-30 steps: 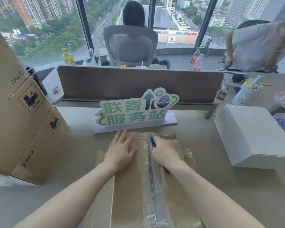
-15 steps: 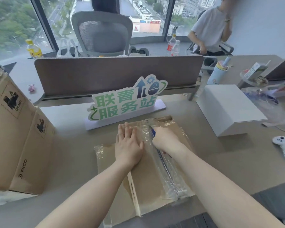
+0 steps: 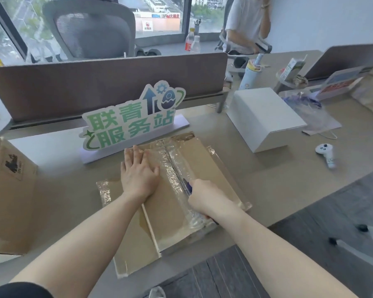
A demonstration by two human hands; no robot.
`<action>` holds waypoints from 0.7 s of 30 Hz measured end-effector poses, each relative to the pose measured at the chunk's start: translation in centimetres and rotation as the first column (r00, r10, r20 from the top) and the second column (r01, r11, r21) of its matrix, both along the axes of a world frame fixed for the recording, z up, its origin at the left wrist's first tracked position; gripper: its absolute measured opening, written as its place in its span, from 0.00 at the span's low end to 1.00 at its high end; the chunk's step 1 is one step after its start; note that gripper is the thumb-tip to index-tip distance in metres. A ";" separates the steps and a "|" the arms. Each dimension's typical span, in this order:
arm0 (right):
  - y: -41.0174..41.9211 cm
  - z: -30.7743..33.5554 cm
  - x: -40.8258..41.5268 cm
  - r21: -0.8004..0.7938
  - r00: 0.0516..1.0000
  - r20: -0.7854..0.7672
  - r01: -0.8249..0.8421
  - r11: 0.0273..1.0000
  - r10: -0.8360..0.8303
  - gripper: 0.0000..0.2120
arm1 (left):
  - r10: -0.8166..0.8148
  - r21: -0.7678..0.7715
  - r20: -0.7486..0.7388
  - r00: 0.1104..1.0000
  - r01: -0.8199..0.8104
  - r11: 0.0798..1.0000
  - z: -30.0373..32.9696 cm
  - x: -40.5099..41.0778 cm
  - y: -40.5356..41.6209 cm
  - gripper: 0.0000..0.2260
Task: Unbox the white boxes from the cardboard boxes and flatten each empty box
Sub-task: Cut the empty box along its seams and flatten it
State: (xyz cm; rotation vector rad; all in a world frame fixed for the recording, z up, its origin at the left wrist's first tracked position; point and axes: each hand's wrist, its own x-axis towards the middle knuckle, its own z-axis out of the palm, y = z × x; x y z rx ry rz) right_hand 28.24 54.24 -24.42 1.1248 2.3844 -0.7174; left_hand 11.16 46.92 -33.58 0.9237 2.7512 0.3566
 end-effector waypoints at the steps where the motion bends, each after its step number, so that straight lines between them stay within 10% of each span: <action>1: -0.2 0.0 0.7 -0.009 1.000 0.013 0.002 1.000 -0.002 0.09 | 0.002 -0.002 0.001 1.000 -0.002 1.000 0.0 0.1 0.0 0.31; 6: -1.0 0.4 3.8 -0.079 0.998 0.059 0.004 0.997 0.001 0.21 | 0.014 0.000 -0.006 1.000 -0.014 1.000 0.0 0.3 0.1 0.30; 21: -2.9 0.9 10.4 -0.193 0.998 0.006 0.061 0.979 -0.061 0.09 | 0.007 0.004 0.019 1.000 -0.007 1.000 -0.2 0.0 0.1 0.29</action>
